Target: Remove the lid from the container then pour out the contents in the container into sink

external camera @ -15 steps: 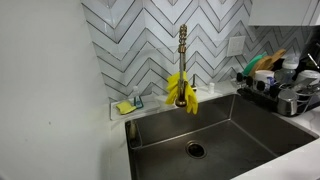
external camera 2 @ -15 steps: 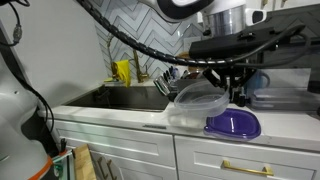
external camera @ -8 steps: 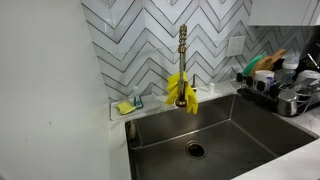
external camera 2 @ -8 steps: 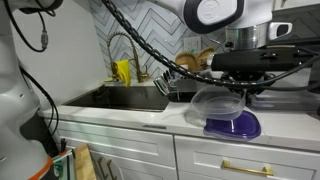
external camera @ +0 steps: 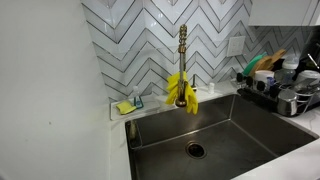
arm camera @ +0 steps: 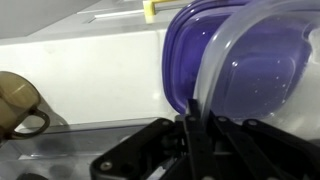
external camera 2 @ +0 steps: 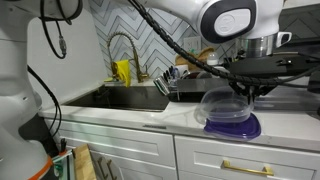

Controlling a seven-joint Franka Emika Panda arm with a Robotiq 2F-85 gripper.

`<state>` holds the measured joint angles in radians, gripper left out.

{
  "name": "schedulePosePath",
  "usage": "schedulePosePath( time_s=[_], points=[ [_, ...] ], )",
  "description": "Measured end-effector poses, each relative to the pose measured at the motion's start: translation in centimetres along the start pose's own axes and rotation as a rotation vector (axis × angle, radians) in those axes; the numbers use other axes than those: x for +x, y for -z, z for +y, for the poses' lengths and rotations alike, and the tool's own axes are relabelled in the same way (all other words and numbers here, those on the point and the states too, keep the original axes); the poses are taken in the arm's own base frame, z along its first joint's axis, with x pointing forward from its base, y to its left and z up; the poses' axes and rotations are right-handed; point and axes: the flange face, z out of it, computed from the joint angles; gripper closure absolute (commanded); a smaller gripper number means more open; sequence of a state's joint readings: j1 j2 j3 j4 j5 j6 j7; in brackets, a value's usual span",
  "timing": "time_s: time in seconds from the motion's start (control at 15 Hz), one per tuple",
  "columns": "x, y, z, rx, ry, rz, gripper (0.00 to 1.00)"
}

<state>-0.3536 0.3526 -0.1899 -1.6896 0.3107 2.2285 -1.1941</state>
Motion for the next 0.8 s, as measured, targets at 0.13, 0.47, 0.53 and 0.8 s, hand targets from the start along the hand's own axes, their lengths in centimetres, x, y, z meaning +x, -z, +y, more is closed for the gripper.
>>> schedulePosePath(
  time_s=[0.13,0.47,0.53,0.8],
  points=[
    [0.2,-1.0,0.1,0.017,0.036,-0.006,0.99],
    [-0.6,-2.3,0.5,0.055,0.076,-0.050,0.99],
    [-0.7,-2.4,0.6,0.055,0.076,-0.054,0.99],
    [-0.8,-2.2,1.0,0.051,0.067,-0.045,0.99]
  ],
)
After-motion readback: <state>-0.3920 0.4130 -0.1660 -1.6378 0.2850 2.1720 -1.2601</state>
